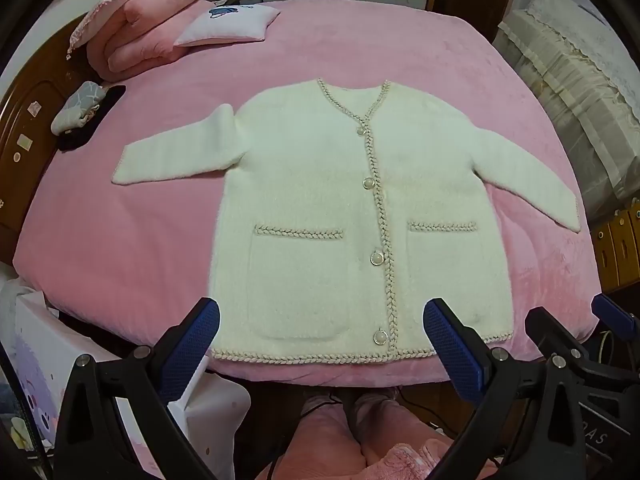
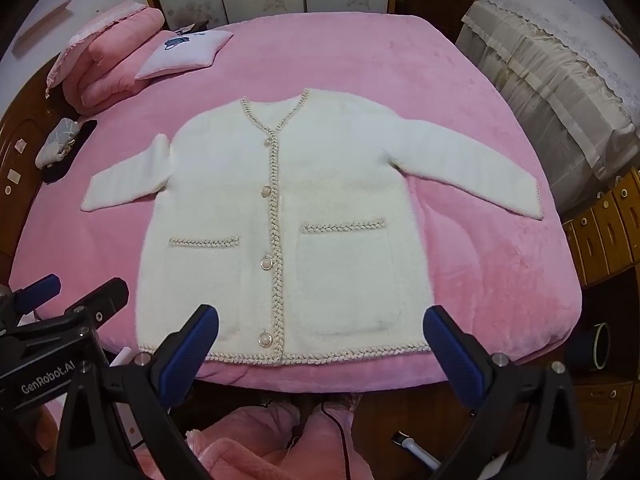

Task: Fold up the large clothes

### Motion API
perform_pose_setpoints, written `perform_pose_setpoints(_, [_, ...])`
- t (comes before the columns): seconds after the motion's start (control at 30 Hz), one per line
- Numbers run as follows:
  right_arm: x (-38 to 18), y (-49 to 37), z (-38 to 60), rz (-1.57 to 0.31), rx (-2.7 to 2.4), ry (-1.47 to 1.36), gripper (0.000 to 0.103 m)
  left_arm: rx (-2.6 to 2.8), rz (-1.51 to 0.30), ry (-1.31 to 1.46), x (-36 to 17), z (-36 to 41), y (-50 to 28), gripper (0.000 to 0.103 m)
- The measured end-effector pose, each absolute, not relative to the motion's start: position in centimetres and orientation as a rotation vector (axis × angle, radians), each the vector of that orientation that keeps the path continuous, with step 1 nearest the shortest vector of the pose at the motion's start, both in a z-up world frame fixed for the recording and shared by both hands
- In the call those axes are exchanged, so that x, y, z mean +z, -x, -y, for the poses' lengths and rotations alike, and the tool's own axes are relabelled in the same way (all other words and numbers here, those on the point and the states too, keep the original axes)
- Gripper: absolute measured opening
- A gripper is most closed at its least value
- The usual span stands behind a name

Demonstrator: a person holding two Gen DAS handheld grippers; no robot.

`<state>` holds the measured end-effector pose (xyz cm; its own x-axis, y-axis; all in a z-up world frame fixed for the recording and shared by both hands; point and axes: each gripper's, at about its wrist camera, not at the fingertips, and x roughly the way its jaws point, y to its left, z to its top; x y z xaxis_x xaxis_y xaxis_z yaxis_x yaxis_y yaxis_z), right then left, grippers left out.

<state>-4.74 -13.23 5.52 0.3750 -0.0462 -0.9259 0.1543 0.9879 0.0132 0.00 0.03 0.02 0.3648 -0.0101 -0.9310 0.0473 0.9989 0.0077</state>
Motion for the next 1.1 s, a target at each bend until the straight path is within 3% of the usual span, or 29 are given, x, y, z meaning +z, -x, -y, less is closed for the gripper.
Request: perform_pose_setpoints(1.1, [5.8,4.1,13.9,-1.18,-0.14,-0.103,0.102,-0.047,-1.201,-0.031,0.0,0.3,-1.1,0.101])
